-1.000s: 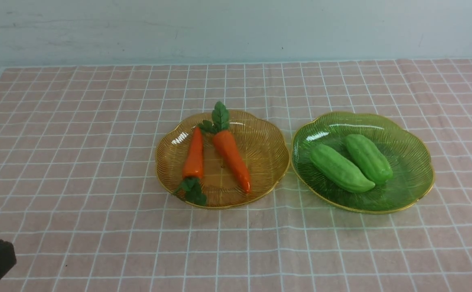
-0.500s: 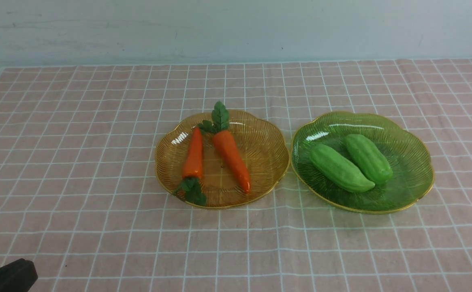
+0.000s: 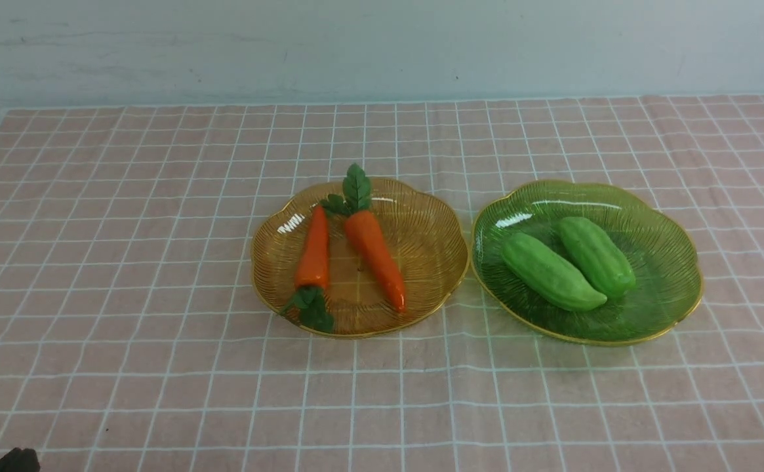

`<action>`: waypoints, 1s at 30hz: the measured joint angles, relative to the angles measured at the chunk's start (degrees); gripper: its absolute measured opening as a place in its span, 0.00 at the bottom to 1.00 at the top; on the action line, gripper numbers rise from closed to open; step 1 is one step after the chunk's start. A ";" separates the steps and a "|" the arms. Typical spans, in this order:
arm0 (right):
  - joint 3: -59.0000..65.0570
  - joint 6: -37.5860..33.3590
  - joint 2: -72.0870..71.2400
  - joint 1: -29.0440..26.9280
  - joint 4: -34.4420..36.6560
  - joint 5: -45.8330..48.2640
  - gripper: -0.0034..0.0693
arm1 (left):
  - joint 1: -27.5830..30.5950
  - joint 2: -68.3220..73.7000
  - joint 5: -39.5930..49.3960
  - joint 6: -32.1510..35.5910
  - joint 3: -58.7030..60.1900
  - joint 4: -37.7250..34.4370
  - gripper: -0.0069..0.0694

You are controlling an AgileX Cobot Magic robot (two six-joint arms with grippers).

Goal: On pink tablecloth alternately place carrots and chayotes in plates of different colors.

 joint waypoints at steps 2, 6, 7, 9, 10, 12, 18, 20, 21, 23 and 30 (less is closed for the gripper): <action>0.00 0.00 0.00 0.00 0.00 0.00 0.02 | 2.02 -0.79 2.79 0.00 0.00 0.59 0.09; 0.00 0.00 0.00 0.00 0.00 0.00 0.02 | 3.16 -0.97 6.15 0.05 0.00 0.80 0.09; 0.00 0.00 0.00 0.00 0.00 0.00 0.02 | 3.21 -1.01 6.49 0.28 0.00 0.80 0.09; 0.00 0.00 0.00 0.00 0.00 0.00 0.02 | 3.20 -1.01 6.49 0.49 0.00 0.85 0.09; 0.00 0.00 0.00 0.00 0.00 0.00 0.02 | 3.20 -1.01 6.49 0.52 0.00 0.85 0.09; 0.00 0.00 0.00 0.00 0.00 0.00 0.02 | 3.20 -1.01 6.49 0.56 0.00 0.85 0.09; 0.00 0.00 0.00 0.00 0.00 0.00 0.02 | 3.20 -1.01 6.49 0.58 0.00 0.85 0.09; 0.00 0.00 0.00 0.00 0.00 0.00 0.02 | 3.20 -1.01 6.49 0.58 0.00 0.85 0.09; 0.00 0.00 0.00 0.00 0.00 0.00 0.02 | 3.20 -1.01 6.49 0.58 0.00 0.85 0.09; 0.00 0.00 0.00 0.00 0.00 0.00 0.02 | 3.20 -1.01 6.49 0.58 0.00 0.85 0.09; 0.00 0.00 0.00 0.00 0.00 0.00 0.02 | 3.20 -1.01 6.49 0.58 0.00 0.85 0.09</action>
